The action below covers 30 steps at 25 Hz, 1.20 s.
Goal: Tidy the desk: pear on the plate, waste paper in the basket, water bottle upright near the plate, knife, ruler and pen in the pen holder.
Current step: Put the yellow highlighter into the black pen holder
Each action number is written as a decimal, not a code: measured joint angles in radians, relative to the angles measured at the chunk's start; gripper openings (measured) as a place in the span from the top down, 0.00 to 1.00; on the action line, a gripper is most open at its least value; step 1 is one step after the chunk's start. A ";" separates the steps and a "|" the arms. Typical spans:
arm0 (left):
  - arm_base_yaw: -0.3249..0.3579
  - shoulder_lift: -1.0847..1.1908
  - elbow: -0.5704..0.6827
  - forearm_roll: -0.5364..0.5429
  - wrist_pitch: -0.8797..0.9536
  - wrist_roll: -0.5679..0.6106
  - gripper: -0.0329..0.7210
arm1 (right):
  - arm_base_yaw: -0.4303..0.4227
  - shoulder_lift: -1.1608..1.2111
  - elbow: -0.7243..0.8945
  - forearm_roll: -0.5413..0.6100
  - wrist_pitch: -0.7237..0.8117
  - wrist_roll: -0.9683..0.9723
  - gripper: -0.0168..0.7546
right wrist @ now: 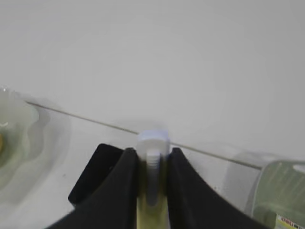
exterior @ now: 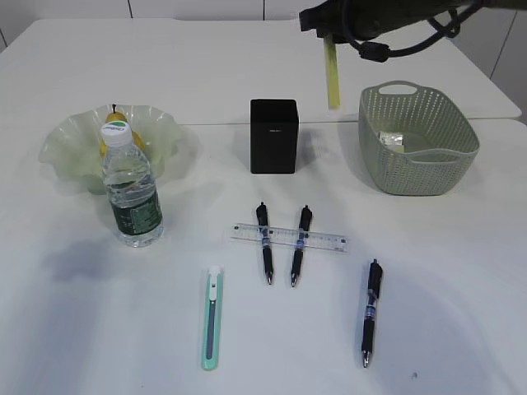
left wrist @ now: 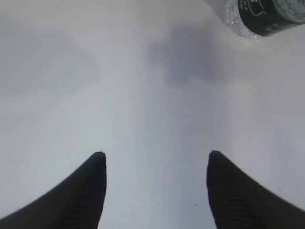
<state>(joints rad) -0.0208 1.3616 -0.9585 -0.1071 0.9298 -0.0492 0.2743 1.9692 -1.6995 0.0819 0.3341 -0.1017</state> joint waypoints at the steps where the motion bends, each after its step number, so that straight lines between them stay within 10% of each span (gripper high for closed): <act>1: 0.000 0.000 0.000 0.000 0.000 0.000 0.34 | 0.000 0.007 0.000 0.002 -0.029 0.000 0.83; 30: 0.000 0.000 0.000 0.000 -0.006 0.000 0.34 | 0.091 0.300 -0.158 0.017 -0.352 -0.038 0.83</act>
<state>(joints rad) -0.0208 1.3616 -0.9585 -0.1071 0.9236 -0.0492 0.3652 2.2696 -1.8577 0.0989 -0.0182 -0.1400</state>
